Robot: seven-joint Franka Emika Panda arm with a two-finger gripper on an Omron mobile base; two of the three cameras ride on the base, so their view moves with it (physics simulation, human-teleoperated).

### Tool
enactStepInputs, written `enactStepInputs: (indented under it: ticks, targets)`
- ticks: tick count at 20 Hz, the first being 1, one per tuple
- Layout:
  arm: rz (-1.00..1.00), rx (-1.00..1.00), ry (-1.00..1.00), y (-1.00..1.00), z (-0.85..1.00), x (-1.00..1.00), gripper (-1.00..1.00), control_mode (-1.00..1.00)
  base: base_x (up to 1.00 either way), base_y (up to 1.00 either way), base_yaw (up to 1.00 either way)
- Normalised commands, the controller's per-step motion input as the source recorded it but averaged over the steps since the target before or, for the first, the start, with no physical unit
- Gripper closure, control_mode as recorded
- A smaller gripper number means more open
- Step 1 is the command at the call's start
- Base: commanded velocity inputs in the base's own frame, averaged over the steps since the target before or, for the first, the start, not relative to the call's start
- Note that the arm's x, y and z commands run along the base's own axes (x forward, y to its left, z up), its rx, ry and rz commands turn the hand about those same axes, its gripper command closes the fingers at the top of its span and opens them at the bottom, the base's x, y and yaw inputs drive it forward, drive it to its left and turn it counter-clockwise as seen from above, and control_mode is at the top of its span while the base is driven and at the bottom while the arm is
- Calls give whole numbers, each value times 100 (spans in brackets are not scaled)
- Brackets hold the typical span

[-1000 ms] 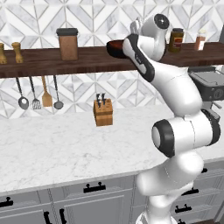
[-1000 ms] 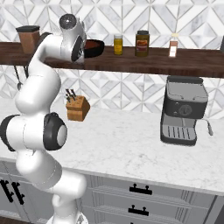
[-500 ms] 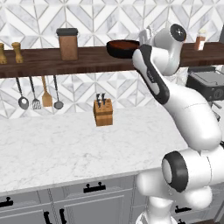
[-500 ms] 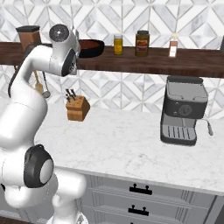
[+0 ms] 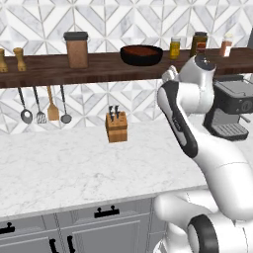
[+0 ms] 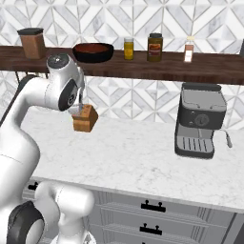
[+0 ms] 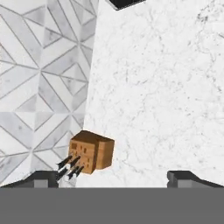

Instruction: Pick up the bowls on the counter and stack them on top of one another in the open cabinet. Place the smaller bowl on top of the larger bowl.

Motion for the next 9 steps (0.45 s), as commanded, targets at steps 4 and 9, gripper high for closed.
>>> enactStepInputs:
  ticks: [4, 9]
  targets:
    - [3, -13, 40, -13, -100, -5, -100, -100, 0, 0, 0]
    - [3, -6, 38, -14, -100, -3, -100, -100, 0, 0, 0]
